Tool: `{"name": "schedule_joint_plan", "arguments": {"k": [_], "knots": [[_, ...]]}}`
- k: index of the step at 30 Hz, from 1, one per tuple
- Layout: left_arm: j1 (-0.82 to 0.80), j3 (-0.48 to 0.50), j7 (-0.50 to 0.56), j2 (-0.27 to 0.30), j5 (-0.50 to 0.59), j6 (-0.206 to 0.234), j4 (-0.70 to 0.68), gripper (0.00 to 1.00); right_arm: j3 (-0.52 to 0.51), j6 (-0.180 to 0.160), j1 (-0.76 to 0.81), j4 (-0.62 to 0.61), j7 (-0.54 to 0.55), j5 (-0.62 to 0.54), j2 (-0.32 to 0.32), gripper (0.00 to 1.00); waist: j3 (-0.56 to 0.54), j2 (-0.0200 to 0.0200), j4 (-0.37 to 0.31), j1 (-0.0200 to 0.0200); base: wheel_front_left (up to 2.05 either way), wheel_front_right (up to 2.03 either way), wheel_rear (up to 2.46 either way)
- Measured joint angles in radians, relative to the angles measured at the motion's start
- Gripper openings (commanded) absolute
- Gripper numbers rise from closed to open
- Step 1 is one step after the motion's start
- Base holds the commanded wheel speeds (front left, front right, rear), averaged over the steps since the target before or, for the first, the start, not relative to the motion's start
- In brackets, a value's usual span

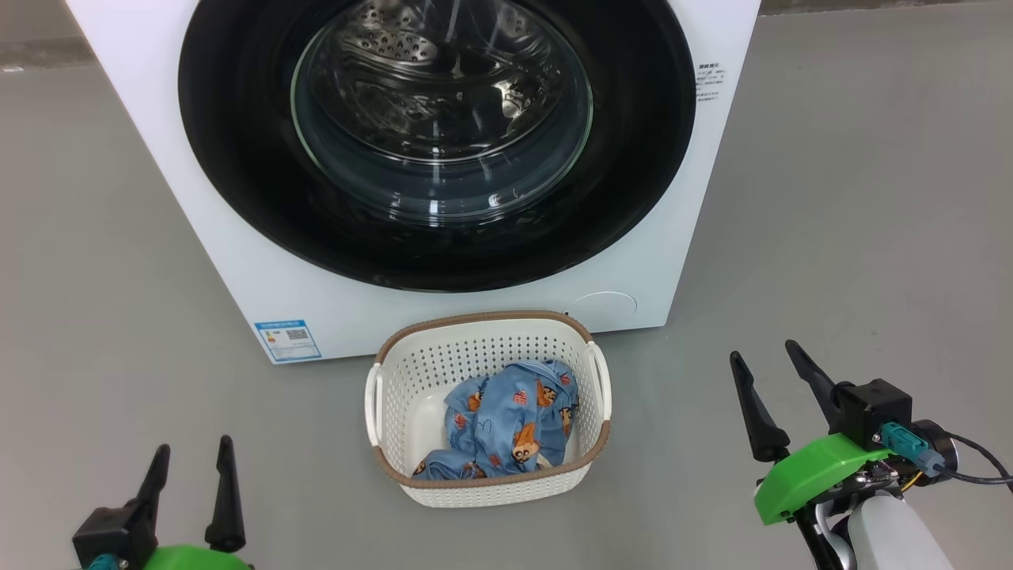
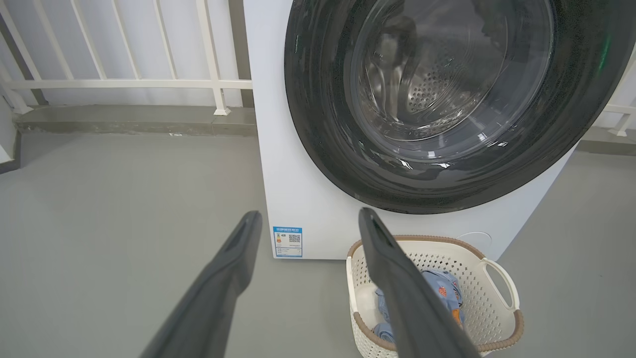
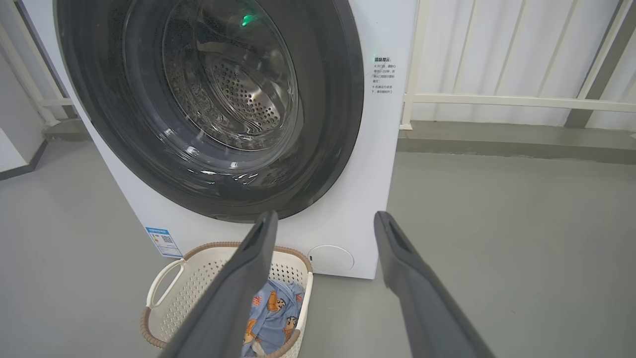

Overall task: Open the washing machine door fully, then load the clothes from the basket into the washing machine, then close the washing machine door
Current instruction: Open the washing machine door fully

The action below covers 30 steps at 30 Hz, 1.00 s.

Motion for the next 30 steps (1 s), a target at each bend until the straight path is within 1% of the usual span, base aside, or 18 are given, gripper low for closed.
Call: {"name": "schedule_joint_plan", "arguments": {"k": [7, 21, 26, 30], "knots": [[-0.008, 0.004, 0.000, 0.000, 0.001, -0.002, 0.001, 1.00, 0.000, 0.000, 0.000, -0.005, 0.000, 0.000, 0.000, 1.00, -0.002, 0.0001, 0.003, 0.0000, 0.66, 0.66, -1.32], [-0.008, 0.017, 0.000, -0.009, -0.002, -0.018, -0.008, 1.00, -0.009, 0.000, 0.000, -0.011, 0.000, 0.000, -0.007, 1.00, -0.002, 0.0000, 0.007, -0.0001, 1.09, 1.09, -2.19], [-0.008, 0.019, 0.000, -0.012, -0.001, -0.019, -0.017, 1.00, -0.014, 0.000, 0.000, -0.017, 0.000, 0.002, -0.010, 1.00, 0.001, 0.0000, 0.007, -0.0001, 0.60, 0.60, -1.20], [-0.008, 0.022, 0.000, -0.013, 0.003, -0.026, -0.036, 1.00, -0.014, 0.000, 0.000, -0.023, 0.000, 0.005, -0.010, 1.00, 0.001, 0.0000, 0.006, -0.0001, 0.25, 0.25, -0.49]]}}
